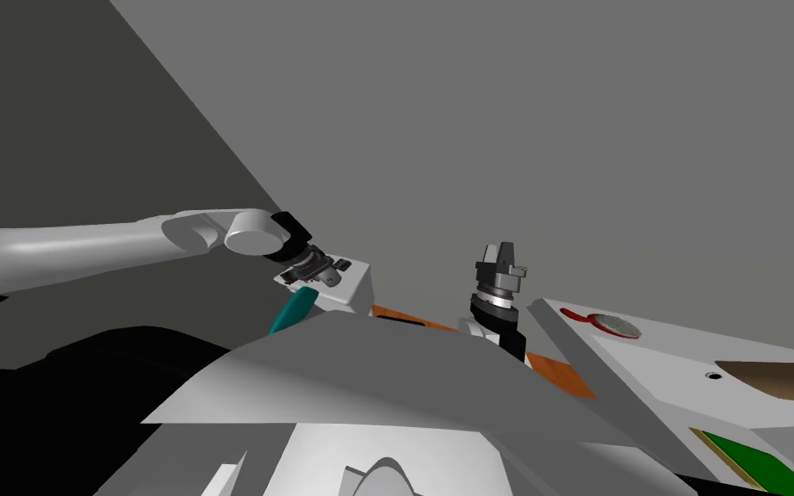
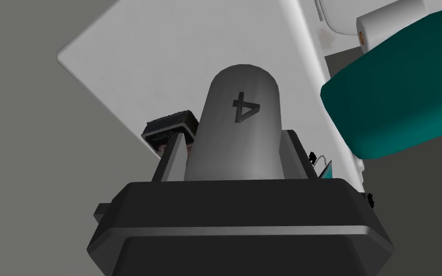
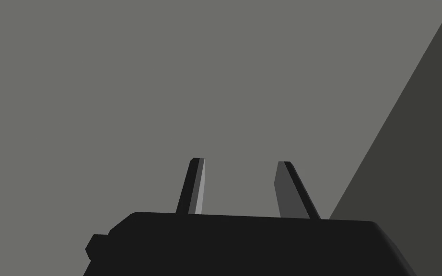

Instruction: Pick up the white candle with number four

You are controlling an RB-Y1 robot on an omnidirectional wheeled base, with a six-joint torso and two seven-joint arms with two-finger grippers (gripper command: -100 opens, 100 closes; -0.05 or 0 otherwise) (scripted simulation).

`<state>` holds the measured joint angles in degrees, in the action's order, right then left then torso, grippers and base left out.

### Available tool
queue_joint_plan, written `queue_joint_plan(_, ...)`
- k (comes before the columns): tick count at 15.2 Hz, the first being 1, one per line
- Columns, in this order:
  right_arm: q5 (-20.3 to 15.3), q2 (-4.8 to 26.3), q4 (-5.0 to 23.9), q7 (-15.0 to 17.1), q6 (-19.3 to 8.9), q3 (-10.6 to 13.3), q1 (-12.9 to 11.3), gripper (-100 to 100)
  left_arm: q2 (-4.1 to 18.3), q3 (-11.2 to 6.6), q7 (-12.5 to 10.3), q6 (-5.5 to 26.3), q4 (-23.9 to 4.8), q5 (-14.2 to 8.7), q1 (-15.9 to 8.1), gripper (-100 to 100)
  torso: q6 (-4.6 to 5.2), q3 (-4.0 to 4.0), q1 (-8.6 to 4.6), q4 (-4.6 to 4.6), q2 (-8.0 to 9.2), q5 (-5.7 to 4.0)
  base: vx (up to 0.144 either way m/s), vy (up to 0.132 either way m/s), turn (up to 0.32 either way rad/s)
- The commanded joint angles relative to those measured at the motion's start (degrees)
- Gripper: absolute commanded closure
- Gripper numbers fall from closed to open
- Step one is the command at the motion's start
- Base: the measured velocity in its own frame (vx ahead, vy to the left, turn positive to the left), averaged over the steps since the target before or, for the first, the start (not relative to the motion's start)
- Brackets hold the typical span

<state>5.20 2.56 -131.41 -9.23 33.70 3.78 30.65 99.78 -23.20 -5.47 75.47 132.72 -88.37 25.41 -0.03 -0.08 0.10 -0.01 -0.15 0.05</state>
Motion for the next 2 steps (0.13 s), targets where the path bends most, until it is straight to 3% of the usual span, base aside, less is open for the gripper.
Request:
queue_joint_plan(1,0.0,0.0,0.0,0.0,0.0,0.0,0.0,0,1.3,-1.09,-1.1,0.7,0.9,-1.9,-0.7,100,0.00,0.00,0.00,0.00,0.00,0.00,0.040,0.032,0.070)
queue_joint_plan(2,0.0,0.0,0.0,0.0,0.0,0.0,0.0,0,0.5,-0.46,-0.3,0.3,0.3,-0.8,-0.3,100,0.01,-0.02,0.02,-0.01,-0.05,0.00,0.026,0.019,0.022)
